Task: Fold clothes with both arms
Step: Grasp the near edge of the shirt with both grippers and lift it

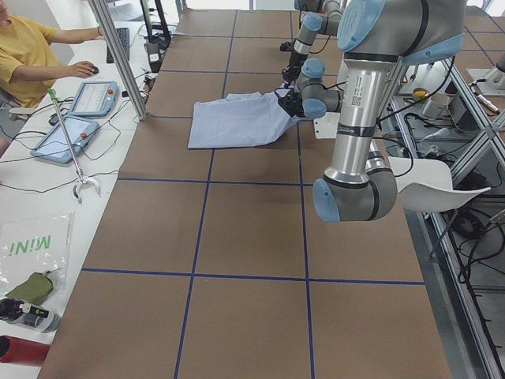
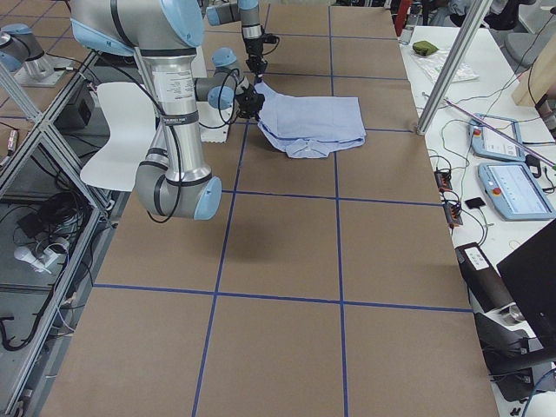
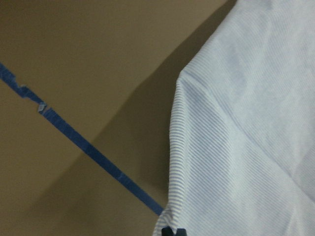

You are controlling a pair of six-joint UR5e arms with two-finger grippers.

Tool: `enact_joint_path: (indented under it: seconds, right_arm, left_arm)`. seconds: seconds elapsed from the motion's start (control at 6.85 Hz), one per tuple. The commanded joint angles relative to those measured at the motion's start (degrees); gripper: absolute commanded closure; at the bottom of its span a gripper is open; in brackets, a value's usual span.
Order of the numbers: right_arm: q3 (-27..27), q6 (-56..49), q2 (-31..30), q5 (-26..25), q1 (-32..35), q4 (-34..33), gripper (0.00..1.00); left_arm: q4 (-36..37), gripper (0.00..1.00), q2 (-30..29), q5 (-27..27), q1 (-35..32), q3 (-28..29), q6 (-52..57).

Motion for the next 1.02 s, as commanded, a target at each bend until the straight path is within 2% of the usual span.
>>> enact_joint_path:
  seconds: [0.0,0.15,0.44,0.88]
  right_arm:
    - [-0.3,-0.1,3.3,5.0,8.0,-1.2,1.00]
    - [-4.0,-0.2,6.8,8.9,12.2,-2.3,1.00]
    - [-9.8,-1.1,14.5,13.9,21.1,-5.4,1.00]
    - [-26.5,-6.2,25.8,17.9,27.7,-5.0,1.00]
  left_arm:
    - [0.7,1.00,-2.6,-5.4,-9.8,1.7,7.0]
    - [0.7,1.00,-3.3,-9.1,-13.8,2.7,9.0]
    - [0.5,1.00,-7.2,-10.1,-19.0,8.1,11.4]
    - [-1.0,1.00,-13.3,-11.6,-25.2,19.2,17.3]
